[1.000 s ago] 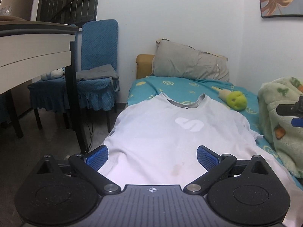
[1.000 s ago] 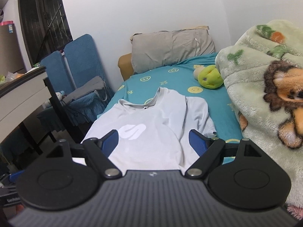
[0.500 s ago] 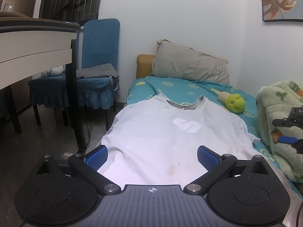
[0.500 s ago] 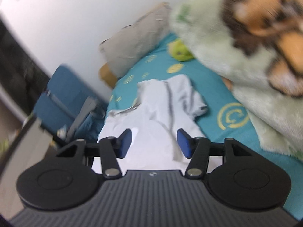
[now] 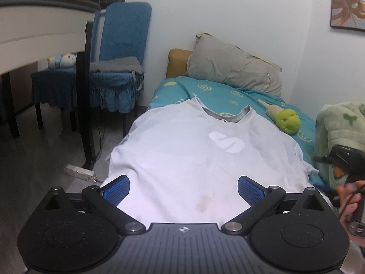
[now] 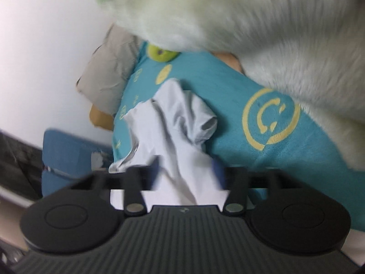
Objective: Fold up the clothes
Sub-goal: 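Grasp the T-shirt sleeve with the right gripper and lift it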
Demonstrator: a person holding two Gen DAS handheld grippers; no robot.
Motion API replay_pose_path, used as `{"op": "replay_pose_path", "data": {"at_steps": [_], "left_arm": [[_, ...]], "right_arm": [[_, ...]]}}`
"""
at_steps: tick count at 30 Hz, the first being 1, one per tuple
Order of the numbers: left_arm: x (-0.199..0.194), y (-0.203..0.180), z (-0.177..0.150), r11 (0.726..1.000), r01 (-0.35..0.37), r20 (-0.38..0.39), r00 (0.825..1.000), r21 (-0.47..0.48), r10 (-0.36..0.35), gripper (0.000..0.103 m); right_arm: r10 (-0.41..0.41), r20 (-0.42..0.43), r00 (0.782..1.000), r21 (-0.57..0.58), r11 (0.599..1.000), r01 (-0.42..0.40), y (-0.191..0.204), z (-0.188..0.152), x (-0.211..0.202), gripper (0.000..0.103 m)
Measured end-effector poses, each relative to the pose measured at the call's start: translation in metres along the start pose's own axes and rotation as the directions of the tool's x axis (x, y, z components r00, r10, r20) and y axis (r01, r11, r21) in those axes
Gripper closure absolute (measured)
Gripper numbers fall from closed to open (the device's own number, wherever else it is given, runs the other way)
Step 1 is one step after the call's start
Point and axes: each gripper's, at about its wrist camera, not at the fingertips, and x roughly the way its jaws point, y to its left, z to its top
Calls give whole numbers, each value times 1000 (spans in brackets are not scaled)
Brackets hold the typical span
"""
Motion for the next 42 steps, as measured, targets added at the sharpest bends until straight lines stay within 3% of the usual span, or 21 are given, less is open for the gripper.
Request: {"op": "replay_pose_path", "data": {"at_steps": [8,13,14,18,20,23,27,30,32,33,36,37,39,41,42], "left_arm": [[47,20,-5,999,-26,-58,998,-46,23,1],[61,30,-10,997,-2,-64,998,-71,-3,1],[63,31,-11,997,6,-62,998,-73,-11,1],[71,30,-13,998,30,-41,999,-57,-32,1],[76,29,-13,998,37,-39,999,-54,-39,1],[79,30,-12,997,45,-35,998,-68,-47,1],[73,36,-8,993,48,-16,999,-103,-50,1],[67,41,-4,993,42,7,999,-114,-42,1],[63,43,0,994,35,28,999,-108,-32,1],[61,44,2,994,30,37,999,-104,-26,1],[58,45,5,996,6,53,999,-89,-1,1],[58,45,6,996,-2,56,998,-85,7,1],[57,45,6,997,-11,61,998,-79,16,1],[56,45,7,997,-21,67,997,-69,26,1],[56,45,8,998,-23,71,997,-63,28,1]], "right_arm": [[36,78,996,-45,998,-33,14,-3,42,19],[4,182,983,-113,993,17,28,5,71,22],[-7,196,981,-130,991,33,32,7,78,26],[-86,205,975,-187,974,125,45,16,101,82],[-120,232,965,-227,958,174,52,21,99,87],[-164,360,918,-387,870,307,77,21,88,90],[-166,516,841,-482,755,445,102,27,68,90],[-147,545,826,-547,684,482,113,27,64,90],[-83,540,838,-654,585,480,126,6,66,90],[-43,522,852,-720,512,467,133,-11,68,90],[57,400,915,-882,294,368,152,-69,82,89],[63,335,940,-916,257,309,155,-85,85,89],[22,208,978,-954,227,198,157,-110,97,87],[-50,108,993,-970,215,116,157,-125,115,86],[-85,63,994,-974,214,80,152,-132,119,74]]}}
